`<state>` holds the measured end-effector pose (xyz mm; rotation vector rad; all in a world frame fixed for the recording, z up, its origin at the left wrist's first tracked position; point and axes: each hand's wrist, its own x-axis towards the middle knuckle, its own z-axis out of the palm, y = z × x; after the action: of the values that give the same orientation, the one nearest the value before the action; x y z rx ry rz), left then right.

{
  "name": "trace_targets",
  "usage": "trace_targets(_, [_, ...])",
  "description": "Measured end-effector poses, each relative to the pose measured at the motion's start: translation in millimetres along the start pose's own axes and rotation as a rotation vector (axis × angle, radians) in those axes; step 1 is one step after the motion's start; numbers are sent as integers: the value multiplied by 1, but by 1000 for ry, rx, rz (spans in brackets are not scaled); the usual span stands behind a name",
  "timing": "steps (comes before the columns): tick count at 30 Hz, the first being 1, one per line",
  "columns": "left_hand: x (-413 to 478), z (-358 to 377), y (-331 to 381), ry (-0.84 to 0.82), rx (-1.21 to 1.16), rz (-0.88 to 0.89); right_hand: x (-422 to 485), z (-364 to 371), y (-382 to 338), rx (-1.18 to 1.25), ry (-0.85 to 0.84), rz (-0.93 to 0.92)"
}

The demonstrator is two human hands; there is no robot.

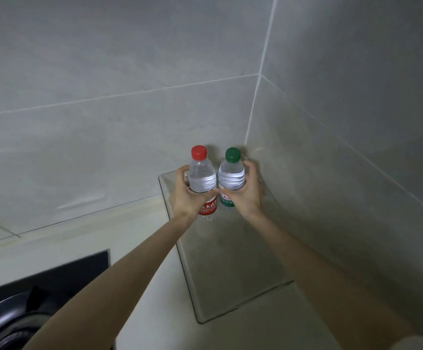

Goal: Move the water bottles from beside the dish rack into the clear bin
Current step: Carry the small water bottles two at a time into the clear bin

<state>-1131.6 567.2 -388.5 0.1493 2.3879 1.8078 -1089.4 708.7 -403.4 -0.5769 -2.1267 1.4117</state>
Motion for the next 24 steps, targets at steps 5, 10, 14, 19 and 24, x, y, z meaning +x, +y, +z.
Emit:
trace_targets(5, [7,9,-4,-18,-42,9,11,3,11,-8,71,37])
trace_targets(10, [7,16,3,-30,-55,43,21,8,17,-35,75,14])
trace_targets(14, [11,19,0,-45,-60,52,25,12,20,-20,73,14])
trace_targets(19, [14,21,-6,-57,-83,37,31,11,22,-100,47,-11])
trace_targets(24, [17,21,-11,-91,-101,11,34,-8,17,-315,52,-231])
